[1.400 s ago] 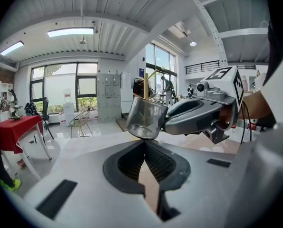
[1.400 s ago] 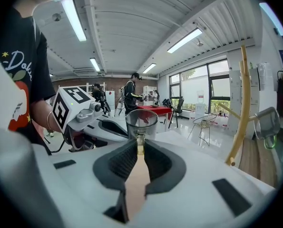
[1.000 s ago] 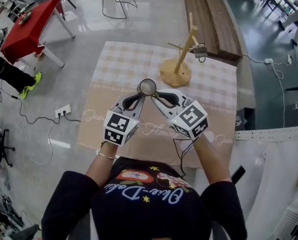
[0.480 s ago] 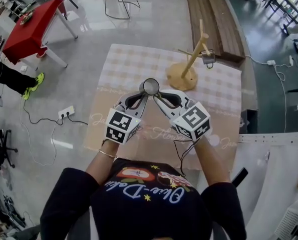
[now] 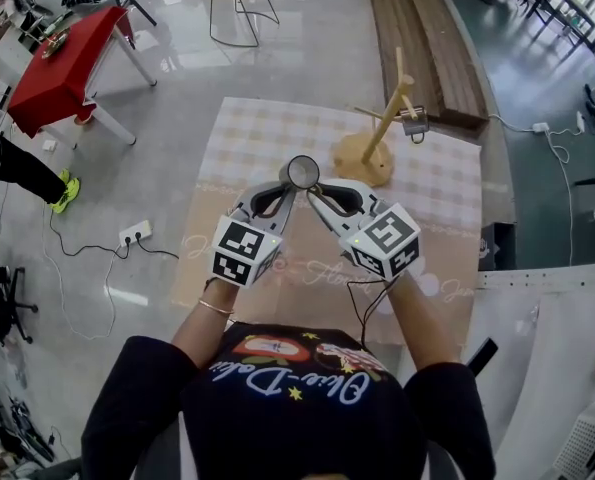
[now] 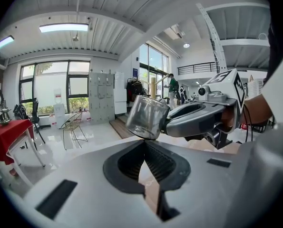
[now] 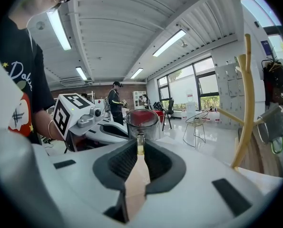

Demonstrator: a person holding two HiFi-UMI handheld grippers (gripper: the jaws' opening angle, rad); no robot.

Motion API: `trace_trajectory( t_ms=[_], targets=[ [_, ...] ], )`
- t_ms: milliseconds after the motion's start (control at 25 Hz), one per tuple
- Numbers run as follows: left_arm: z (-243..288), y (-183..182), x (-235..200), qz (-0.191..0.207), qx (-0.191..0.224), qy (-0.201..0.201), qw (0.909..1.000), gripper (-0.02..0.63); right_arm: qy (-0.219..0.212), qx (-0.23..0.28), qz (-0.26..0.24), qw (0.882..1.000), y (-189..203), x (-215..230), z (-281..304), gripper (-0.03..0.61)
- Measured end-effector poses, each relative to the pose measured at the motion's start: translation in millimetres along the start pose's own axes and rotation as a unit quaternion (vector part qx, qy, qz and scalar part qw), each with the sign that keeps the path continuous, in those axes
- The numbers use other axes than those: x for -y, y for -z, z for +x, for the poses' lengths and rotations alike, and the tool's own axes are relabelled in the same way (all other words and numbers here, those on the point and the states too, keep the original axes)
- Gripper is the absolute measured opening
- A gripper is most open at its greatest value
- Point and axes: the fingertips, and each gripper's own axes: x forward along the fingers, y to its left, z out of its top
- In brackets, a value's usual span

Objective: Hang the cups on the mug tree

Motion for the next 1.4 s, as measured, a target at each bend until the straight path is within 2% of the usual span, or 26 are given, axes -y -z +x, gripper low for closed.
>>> trace_trajectory(
  t_ms=[1400],
  targets=[
    [35.5,-26.4,-14.2,0.003,0.002,-0.017,0.9998,0.008,0.004,0.056,0.074,0.996,-12.9,42.5,1.1,0.049]
  ],
)
